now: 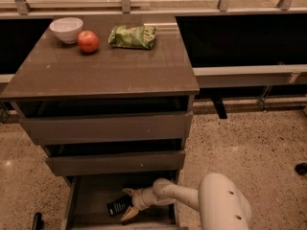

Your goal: Pick rxbar blueberry from bottom drawer and place on counter

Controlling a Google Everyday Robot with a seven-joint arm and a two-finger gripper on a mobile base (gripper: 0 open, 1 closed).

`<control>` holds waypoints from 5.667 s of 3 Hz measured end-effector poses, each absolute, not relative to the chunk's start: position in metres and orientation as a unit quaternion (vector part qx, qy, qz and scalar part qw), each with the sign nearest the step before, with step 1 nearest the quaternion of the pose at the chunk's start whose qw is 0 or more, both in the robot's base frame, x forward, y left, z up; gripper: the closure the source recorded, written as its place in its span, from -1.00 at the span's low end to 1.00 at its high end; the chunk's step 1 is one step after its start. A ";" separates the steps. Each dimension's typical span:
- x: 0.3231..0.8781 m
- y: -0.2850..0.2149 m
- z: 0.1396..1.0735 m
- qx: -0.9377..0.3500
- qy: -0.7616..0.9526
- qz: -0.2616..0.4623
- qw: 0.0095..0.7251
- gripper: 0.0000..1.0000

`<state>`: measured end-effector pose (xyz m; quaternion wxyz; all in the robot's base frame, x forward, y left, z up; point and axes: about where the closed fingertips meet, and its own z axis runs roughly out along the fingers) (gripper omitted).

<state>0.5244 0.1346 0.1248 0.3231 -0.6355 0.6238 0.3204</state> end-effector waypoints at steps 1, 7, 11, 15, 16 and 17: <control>0.530 0.136 0.113 -0.638 0.625 0.325 0.313 -0.40; 0.522 0.138 0.238 -0.631 0.524 0.376 0.432 1.00; 0.508 0.132 0.394 -0.681 0.411 0.386 0.467 1.00; 0.434 0.111 0.598 -0.745 0.452 0.160 0.463 1.00; 0.408 0.123 0.668 -0.778 0.420 0.138 0.447 1.00; 0.392 0.121 0.670 -0.801 0.406 0.142 0.416 1.00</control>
Offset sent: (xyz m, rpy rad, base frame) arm 0.0173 -0.0027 -0.0279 -0.0386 0.0417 0.0250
